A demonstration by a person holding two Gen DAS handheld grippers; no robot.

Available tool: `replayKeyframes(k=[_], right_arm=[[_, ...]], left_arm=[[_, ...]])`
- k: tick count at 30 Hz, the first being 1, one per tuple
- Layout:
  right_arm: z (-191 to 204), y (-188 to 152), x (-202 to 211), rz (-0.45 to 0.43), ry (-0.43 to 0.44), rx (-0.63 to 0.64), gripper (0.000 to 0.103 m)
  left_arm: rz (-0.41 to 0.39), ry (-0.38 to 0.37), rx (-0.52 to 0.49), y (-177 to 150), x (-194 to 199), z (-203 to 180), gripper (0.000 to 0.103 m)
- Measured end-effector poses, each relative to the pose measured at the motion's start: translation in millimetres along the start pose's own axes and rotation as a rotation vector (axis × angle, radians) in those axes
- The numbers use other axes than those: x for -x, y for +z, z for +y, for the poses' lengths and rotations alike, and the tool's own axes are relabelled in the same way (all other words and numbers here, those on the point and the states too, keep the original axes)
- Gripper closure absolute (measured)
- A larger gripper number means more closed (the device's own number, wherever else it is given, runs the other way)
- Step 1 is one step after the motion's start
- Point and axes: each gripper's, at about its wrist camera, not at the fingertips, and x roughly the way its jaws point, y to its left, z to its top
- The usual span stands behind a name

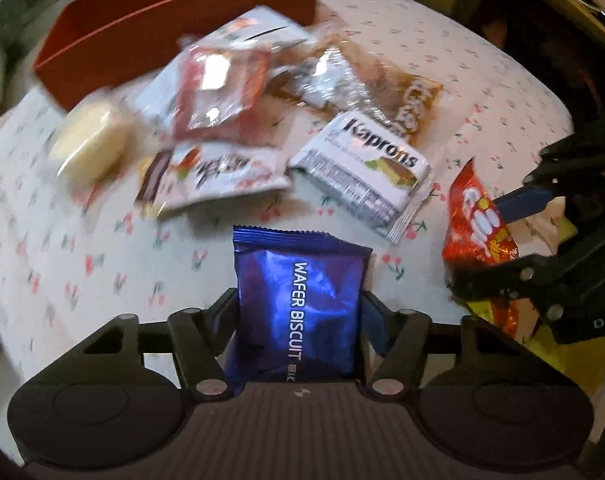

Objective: Organize snacks
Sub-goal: 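Grasp the red Trolli bag with the right tool while the left tool grasps the blue wafer biscuit, then carry both packs into the red tray and open both tools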

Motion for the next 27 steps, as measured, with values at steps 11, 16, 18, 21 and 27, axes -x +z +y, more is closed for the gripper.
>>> replayKeyframes(k=[11, 16, 18, 21, 27], right_arm=[[2, 5, 6, -0.047, -0.05, -0.041, 0.037], [-3, 25, 16, -0.118, -0.061, -0.072, 0.038], [-7, 34, 19, -0.136, -0.067, -0.085, 0.038], [-12, 49, 19, -0.149, -0.073, -0.093, 0.038], [-27, 86, 22, -0.194, -0.098, -0.107, 0.038]], left_arm=[[-0.127, -0.06, 0.149, -14, 24, -2, 0.037], [-0.196, -0.048, 0.192, 8, 34, 12, 0.037], [-0.219, -0.055, 0.226, 21, 35, 18, 0.037], [-0.255, -0.03, 0.223, 43, 37, 23, 0.037], [-0.294, -0.003, 0.262, 73, 37, 40, 0.037]])
